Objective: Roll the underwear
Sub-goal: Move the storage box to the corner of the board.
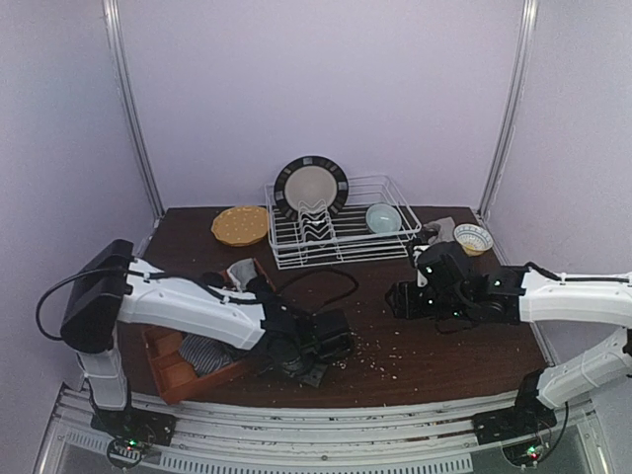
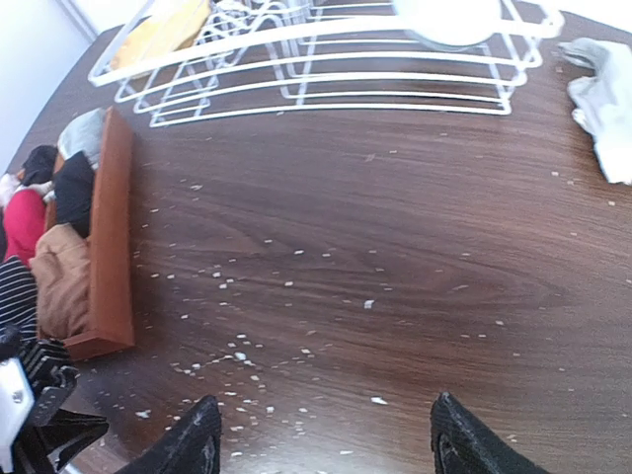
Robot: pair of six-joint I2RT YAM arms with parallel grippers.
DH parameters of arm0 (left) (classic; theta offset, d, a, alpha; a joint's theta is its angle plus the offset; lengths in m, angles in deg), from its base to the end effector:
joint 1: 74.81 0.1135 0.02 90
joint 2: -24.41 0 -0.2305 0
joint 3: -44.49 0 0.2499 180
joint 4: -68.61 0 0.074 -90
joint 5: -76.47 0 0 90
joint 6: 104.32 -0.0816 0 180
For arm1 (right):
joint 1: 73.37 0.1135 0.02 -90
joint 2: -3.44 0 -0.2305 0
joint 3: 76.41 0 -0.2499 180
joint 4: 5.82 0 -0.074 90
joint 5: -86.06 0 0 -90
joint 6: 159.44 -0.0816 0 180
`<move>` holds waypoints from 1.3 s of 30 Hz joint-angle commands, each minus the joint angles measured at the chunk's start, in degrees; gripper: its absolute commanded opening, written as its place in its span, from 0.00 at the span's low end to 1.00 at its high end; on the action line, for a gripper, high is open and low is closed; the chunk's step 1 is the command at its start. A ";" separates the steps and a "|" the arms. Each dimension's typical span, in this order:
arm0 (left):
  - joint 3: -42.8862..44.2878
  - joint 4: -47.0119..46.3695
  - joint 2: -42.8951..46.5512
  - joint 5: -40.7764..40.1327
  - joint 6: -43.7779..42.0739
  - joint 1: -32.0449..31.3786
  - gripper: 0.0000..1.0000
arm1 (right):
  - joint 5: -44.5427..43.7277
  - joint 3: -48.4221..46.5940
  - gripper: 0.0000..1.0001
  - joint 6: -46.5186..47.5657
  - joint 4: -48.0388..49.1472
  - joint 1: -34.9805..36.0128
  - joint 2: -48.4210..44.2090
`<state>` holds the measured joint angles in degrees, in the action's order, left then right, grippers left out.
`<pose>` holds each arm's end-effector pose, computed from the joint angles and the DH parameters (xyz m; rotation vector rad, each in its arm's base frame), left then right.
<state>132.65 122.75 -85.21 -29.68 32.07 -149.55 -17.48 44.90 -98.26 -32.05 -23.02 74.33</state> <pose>0.1187 -0.3489 0.0916 0.6307 2.6999 -0.1117 0.2118 0.2257 0.1832 -0.2950 2.2458 0.4893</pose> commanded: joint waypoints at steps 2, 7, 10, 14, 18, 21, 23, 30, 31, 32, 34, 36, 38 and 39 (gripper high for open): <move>-0.46 -0.17 -2.48 -1.82 -2.57 3.99 0.00 | -4.78 1.13 0.70 -1.17 -2.49 -3.03 -0.87; -11.01 -4.57 3.19 0.53 -2.03 11.91 0.00 | -5.70 -0.47 0.73 -1.50 -4.48 -7.10 -0.92; -15.47 -4.67 6.80 -0.11 -1.12 15.76 0.00 | -6.46 -1.44 0.77 -1.49 -5.48 -9.61 -1.59; -23.24 -6.41 12.62 -0.37 0.54 21.78 0.00 | -6.15 -2.20 0.79 -1.47 -6.00 -12.43 -2.21; -28.82 -7.17 18.74 -0.71 1.37 28.64 0.00 | -6.42 -2.75 0.80 -1.36 -6.60 -14.78 -2.26; -31.20 -7.94 22.86 -0.72 0.90 33.88 0.00 | -6.60 -3.32 0.81 -1.48 -7.17 -17.15 -2.00; -30.97 -8.80 24.74 -0.30 -0.51 36.89 0.00 | -7.40 -3.86 0.82 -1.58 -7.33 -18.62 -1.90; -21.53 -7.85 29.18 -1.06 -7.93 31.84 0.13 | -10.94 -3.46 0.89 -1.81 -7.22 -20.53 -4.55; -19.98 -7.33 30.20 -2.50 -9.52 30.27 0.28 | -11.51 -2.71 0.92 -2.00 -6.31 -20.78 -4.91; -18.41 -7.19 31.27 -3.58 -10.58 29.37 0.44 | -11.74 -1.97 0.95 -2.26 -5.20 -21.28 -4.93; -17.10 -8.74 34.03 -4.24 -13.06 29.51 0.63 | -11.32 -0.78 0.97 -2.28 -0.60 -23.55 -3.32; -16.35 -12.02 37.17 -3.70 -16.34 31.03 0.81 | -10.99 -1.52 0.97 -1.53 2.14 -26.42 0.51; -15.68 -14.98 39.99 -0.91 -18.78 33.92 0.92 | -8.17 -3.24 0.95 -1.95 4.49 -30.15 5.58; -15.19 -15.91 41.47 0.33 -19.66 35.10 0.94 | -6.31 -4.46 0.93 -2.86 5.74 -31.89 7.96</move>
<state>115.27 112.68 -48.21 -31.03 19.13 -118.55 -26.27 42.32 -99.85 -32.01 -49.32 74.51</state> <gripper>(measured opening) 0.902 0.959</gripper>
